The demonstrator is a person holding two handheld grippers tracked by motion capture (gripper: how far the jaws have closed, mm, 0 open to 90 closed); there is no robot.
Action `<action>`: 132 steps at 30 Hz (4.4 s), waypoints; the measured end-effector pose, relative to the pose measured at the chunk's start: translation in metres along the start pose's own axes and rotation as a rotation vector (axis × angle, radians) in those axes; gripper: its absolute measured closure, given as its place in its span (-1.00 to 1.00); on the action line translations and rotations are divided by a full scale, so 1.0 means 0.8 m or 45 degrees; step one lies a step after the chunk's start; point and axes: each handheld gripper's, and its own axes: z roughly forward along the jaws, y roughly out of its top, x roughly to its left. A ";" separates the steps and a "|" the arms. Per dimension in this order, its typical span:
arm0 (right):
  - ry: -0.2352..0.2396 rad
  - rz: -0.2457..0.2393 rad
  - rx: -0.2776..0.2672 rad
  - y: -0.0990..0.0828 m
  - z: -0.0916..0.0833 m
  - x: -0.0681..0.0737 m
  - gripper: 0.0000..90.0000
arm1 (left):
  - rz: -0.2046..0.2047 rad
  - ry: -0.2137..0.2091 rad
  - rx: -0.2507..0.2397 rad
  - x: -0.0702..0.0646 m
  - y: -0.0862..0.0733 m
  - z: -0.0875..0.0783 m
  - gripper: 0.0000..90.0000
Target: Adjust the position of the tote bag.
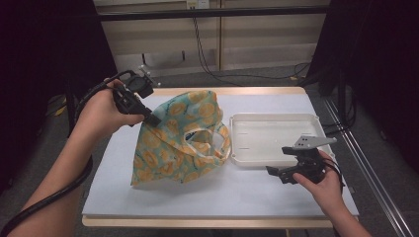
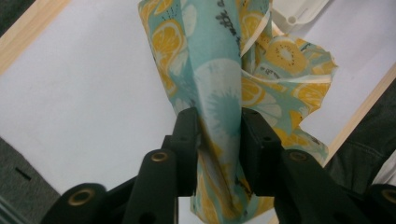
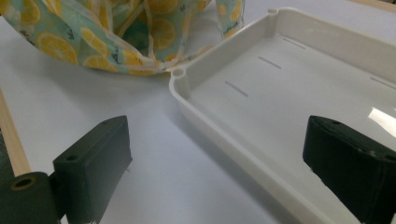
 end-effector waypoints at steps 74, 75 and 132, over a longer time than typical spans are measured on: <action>0.472 -0.253 -0.227 0.195 0.190 0.037 0.88 | -0.060 -0.016 -0.048 0.008 0.004 0.022 0.92; 0.471 -0.257 -0.222 0.195 0.189 0.037 0.91 | -0.054 -0.011 -0.050 0.008 0.004 0.022 0.93; 0.330 -0.162 -0.266 0.219 0.061 0.019 0.89 | 0.034 0.025 -0.127 0.004 0.035 -0.010 0.95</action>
